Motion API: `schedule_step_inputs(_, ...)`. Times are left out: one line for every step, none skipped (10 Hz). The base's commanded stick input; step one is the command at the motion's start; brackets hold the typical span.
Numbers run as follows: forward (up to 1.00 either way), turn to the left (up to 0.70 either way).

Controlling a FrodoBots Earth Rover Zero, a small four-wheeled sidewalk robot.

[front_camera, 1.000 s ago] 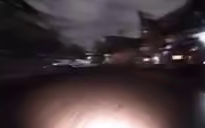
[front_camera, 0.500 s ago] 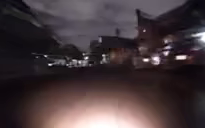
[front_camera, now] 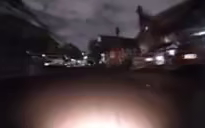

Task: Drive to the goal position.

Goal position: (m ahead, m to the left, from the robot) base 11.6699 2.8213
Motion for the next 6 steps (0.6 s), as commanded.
schedule_step_inputs(1.00,0.00)
schedule_step_inputs(1.00,0.00)
schedule_step_inputs(1.00,0.00)
schedule_step_inputs(1.00,0.06)
schedule_step_inputs(1.00,0.27)
schedule_step_inputs(1.00,0.27)
